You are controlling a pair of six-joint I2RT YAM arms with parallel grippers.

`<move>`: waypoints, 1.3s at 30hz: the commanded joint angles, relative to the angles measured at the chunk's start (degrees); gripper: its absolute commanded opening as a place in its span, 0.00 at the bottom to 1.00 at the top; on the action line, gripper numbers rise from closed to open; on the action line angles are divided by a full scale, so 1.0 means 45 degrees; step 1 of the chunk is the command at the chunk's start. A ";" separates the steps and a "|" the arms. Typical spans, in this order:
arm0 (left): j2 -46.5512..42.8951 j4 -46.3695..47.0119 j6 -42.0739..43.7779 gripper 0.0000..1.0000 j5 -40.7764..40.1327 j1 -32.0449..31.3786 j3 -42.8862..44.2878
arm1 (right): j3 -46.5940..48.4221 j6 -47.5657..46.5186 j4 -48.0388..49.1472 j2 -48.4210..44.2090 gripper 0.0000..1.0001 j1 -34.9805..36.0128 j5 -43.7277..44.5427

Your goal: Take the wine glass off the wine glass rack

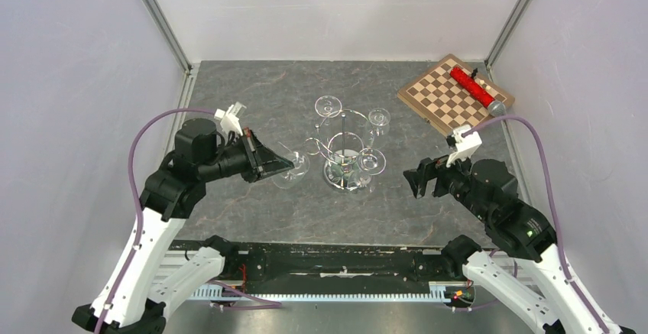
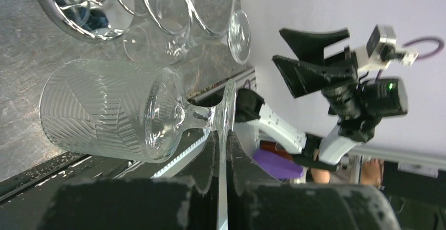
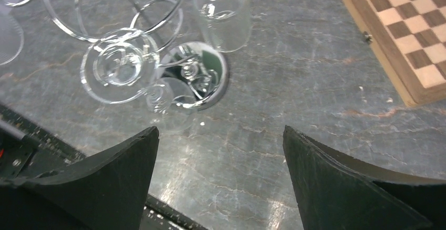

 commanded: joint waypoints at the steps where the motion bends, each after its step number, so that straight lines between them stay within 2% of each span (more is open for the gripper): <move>1: -0.0662 0.0478 0.2015 0.02 0.1985 -0.0092 -0.0111 | 0.0748 -0.0709 -0.0629 0.0382 0.90 0.0033 -0.2566; 4: -0.0895 0.0371 0.2818 0.02 0.2069 -0.0553 -0.0296 | 0.0475 -0.1169 -0.0655 0.0494 0.86 0.0033 -0.4579; 8: -0.0942 0.0096 0.3773 0.02 0.1275 -0.1767 -0.0358 | 0.0202 -0.1245 -0.0740 0.0818 0.82 0.0038 -0.6672; 14: -0.0692 0.0134 0.4622 0.02 -0.0460 -0.4061 -0.0755 | -0.0440 -0.0058 0.0120 0.0660 0.81 0.0036 -0.8063; 24: 0.0313 0.0667 0.5725 0.02 -0.5266 -0.9042 -0.0870 | -0.2190 0.3763 0.2420 -0.0245 0.75 0.0033 -0.9027; 39: 0.1932 0.1870 0.6448 0.02 -1.2217 -1.5188 -0.0204 | -0.3804 0.8028 0.4437 -0.0483 0.70 0.0033 -0.9284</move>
